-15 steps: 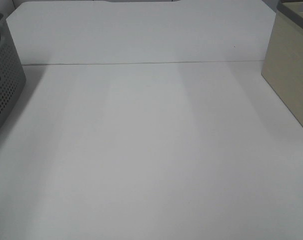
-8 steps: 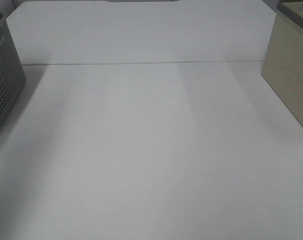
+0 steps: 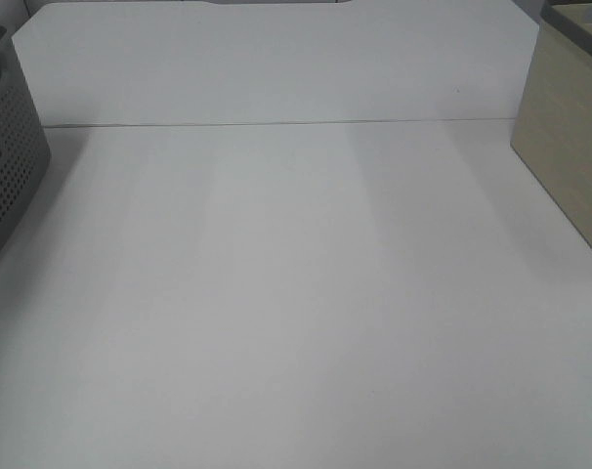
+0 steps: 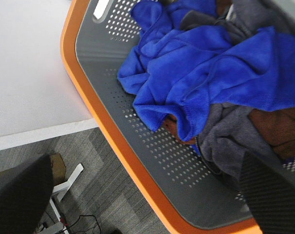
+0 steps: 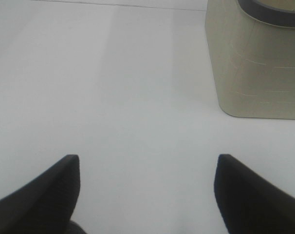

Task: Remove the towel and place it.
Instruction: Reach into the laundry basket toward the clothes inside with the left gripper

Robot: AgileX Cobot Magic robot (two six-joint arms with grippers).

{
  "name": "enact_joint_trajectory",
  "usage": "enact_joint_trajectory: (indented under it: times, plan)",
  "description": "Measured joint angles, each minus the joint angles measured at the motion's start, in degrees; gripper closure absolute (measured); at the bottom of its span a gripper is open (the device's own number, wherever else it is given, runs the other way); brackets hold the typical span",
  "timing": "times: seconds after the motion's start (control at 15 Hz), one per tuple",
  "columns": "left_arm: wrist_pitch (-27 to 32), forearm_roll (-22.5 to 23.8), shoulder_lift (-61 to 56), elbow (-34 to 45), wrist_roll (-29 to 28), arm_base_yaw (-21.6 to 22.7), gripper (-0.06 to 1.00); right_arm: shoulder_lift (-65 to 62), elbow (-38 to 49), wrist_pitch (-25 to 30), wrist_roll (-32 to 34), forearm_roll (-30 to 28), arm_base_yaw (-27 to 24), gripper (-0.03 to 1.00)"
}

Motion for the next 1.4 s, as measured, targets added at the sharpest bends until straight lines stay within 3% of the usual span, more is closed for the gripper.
enact_joint_trajectory:
  times: [0.07, 0.2, 0.47, 1.0, 1.2, 1.4]
  plan:
    - [-2.6, 0.2, 5.3, 0.0, 0.4, 2.0, -0.04, 0.0, 0.0, 0.0, 0.0, 0.0, 0.0, 0.22]
    - [-4.1, 0.2, 11.1, 0.0, 0.4, 2.1, -0.04, 0.0, 0.0, 0.0, 0.0, 0.0, 0.0, 0.22]
    - [-12.7, 2.7, 22.5, 0.0, 0.5, 1.9, -0.04, 0.0, 0.0, 0.0, 0.0, 0.0, 0.0, 0.22]
    - [-17.7, 8.9, 32.7, 0.0, 0.8, 1.4, -0.03, 0.0, 0.0, 0.0, 0.1, 0.0, 0.0, 0.22]
    - [-18.6, 6.4, 34.8, 0.0, 2.1, 1.1, 0.11, 0.0, 0.0, 0.0, 0.6, 0.0, 0.0, 0.22]
    - [-18.6, 5.0, 34.9, 0.0, 2.8, 0.7, 0.46, 0.0, 0.0, 0.0, 0.8, 0.0, 0.0, 0.22]
